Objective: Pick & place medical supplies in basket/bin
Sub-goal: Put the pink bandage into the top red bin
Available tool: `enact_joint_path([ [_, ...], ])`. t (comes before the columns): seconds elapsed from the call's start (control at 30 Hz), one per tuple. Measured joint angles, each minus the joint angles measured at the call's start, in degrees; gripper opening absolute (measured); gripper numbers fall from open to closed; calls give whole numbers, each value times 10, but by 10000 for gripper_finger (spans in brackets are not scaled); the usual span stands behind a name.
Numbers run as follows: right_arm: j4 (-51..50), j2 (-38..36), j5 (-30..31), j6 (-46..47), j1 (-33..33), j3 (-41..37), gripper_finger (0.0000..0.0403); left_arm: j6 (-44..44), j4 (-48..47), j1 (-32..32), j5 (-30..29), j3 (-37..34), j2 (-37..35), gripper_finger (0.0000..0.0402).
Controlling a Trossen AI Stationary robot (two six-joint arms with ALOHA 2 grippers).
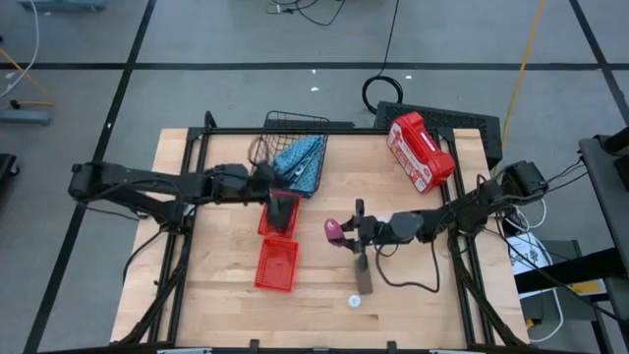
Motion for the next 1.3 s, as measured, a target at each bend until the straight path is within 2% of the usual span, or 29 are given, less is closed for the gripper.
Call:
enact_joint_path([
  [0.1, -4, 0, -6, 0, -3, -1, 95, -9, 49, -9, 51, 0, 35, 257],
  [0.27, -8, 0, -6, 0, -3, -1, 95, -6, 168, -24, 86, 0, 102, 258],
  [0.43, -8, 0, -6, -1, -3, -1, 95, -4, 270, -43, 89, 1, 161, 257],
  [0.6, -8, -1, -8, -2, -3, -1, 95, 60, 351, -58, 93, 1, 200, 257],
  [0.77, -10, -1, -20, -4, -2, -1, 95, 139, 374, -78, 120, 1, 209, 257],
  [1.0, -10, 0, -5, -6, -3, 0, 95, 137, 374, -93, 156, 1, 208, 258],
  [1.3, 6, 0, 3, 1, -4, 0, 95, 125, 382, -98, 109, 1, 208, 258],
])
